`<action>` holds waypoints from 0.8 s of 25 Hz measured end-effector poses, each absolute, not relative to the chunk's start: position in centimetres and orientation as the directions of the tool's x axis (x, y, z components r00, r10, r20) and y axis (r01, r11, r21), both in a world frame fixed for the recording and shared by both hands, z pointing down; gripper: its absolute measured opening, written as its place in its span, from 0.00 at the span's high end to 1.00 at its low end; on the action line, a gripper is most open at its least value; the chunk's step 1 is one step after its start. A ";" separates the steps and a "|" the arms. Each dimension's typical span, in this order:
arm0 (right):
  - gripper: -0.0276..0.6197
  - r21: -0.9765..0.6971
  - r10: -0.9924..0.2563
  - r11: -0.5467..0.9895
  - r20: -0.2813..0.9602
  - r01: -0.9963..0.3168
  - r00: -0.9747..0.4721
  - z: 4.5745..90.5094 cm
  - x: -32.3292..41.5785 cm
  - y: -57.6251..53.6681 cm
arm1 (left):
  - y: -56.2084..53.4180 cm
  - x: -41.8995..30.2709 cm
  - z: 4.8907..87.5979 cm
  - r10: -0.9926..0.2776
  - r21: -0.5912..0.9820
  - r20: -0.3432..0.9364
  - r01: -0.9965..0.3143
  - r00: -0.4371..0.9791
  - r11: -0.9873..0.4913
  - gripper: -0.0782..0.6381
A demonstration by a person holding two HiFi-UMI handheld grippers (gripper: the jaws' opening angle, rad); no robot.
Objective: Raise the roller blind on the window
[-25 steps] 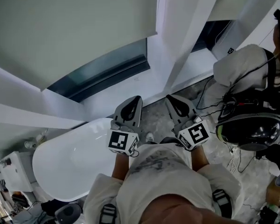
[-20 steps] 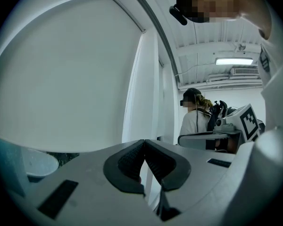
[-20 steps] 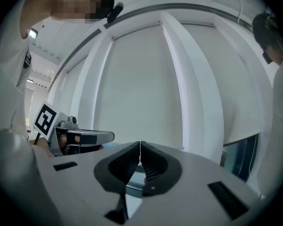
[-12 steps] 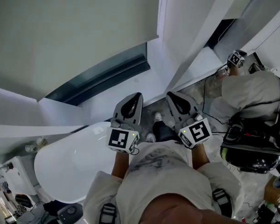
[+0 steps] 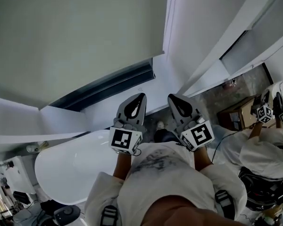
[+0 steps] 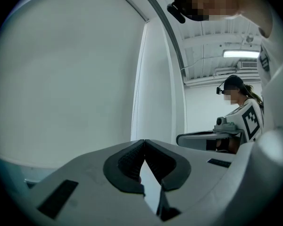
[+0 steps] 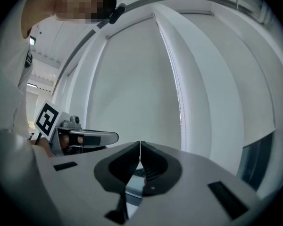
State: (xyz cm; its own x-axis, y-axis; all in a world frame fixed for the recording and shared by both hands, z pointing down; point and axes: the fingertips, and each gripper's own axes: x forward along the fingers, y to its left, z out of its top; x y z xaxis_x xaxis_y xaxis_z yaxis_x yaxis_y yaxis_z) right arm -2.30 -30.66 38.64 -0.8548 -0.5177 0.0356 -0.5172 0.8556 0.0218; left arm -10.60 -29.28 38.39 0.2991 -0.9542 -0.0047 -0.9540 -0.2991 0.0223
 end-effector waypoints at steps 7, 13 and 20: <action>0.86 -0.004 -0.488 0.873 0.032 -0.488 -0.872 38.6 -2.6 -35.8 | -34.8 -10.3 38.4 -0.958 0.023 0.016 -0.958 0.285 -0.285 0.88; 0.86 -0.020 -0.482 0.876 0.030 -0.482 -0.876 38.7 -2.4 -38.1 | -38.4 -9.1 38.3 -0.949 0.009 0.024 -0.949 0.314 -0.314 0.88; 0.86 -0.023 -0.512 0.858 0.035 -0.513 -0.858 37.4 -1.8 -39.5 | -41.9 -7.5 36.5 -0.919 -0.014 0.009 -0.919 0.393 -0.394 0.88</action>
